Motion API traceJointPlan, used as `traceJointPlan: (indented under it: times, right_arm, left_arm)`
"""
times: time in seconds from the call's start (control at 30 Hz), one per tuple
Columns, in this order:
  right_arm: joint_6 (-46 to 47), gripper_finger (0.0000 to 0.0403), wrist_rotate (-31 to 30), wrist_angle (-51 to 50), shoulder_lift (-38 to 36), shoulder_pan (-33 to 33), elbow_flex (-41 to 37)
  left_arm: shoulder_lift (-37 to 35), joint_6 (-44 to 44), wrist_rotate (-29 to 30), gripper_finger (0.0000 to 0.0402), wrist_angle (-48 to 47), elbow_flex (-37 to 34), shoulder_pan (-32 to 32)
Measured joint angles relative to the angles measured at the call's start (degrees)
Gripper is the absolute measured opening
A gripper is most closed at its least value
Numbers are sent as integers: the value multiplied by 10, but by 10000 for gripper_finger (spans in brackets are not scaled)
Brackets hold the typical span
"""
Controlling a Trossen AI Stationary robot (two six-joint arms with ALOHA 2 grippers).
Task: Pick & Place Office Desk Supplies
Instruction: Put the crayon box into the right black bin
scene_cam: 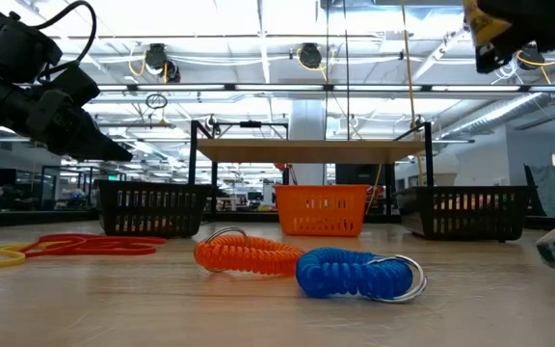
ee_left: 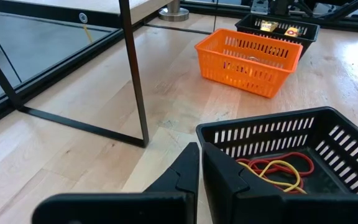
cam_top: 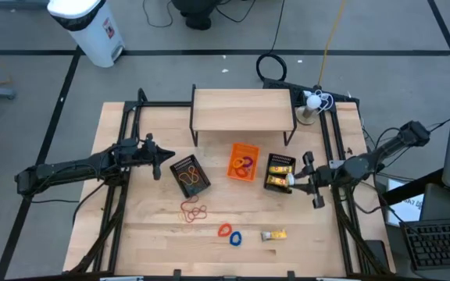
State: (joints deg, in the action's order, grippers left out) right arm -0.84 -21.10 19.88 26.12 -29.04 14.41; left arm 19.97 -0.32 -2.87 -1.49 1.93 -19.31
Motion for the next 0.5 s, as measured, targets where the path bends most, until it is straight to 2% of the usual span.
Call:
traceJointPlan:
  times: [0.2,0.5]
  right_arm:
    - [5,77,3,4,-51,2,-47]
    - [8,79,4,57,-68,2,-103]
  left_arm:
    - [0,-1,0,19,0,0,0]
    - [0,-2,0,19,0,0,0]
